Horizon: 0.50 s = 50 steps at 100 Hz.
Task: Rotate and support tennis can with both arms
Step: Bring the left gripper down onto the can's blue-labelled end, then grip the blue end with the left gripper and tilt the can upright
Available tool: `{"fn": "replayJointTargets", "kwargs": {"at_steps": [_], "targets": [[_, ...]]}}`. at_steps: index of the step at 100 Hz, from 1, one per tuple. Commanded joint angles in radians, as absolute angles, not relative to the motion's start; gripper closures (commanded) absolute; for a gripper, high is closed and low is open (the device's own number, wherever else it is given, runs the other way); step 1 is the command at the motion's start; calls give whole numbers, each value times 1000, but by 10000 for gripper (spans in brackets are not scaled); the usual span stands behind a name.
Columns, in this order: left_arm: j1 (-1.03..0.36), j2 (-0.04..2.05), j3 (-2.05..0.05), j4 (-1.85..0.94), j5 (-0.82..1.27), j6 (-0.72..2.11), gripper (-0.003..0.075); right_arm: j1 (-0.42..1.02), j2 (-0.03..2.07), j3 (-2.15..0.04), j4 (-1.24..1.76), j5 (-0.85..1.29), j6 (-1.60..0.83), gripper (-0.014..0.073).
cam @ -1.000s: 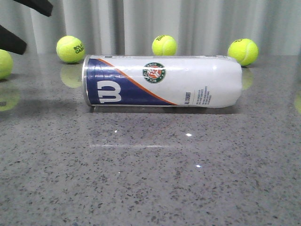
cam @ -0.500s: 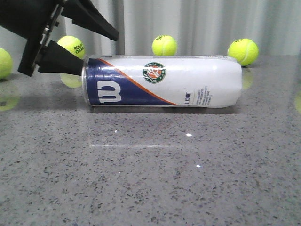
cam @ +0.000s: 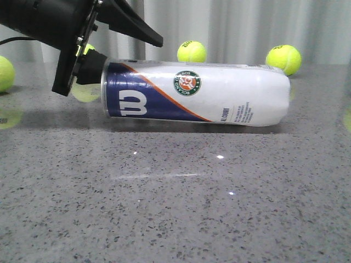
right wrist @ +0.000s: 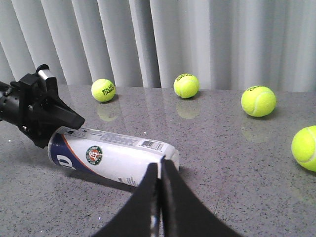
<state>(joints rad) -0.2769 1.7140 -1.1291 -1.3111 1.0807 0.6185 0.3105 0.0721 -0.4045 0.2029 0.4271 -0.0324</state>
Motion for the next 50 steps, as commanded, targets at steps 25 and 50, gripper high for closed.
{"fn": "replayJointTargets", "kwargs": {"at_steps": [25,50], "targets": [[-286,1677,-1160,-1447,1199,655,684,305,85,-429,198,353,-35,650],[-286,1677,-1160,-1501,1244,707,741,305,85,-429,198,353,-35,650]]}}
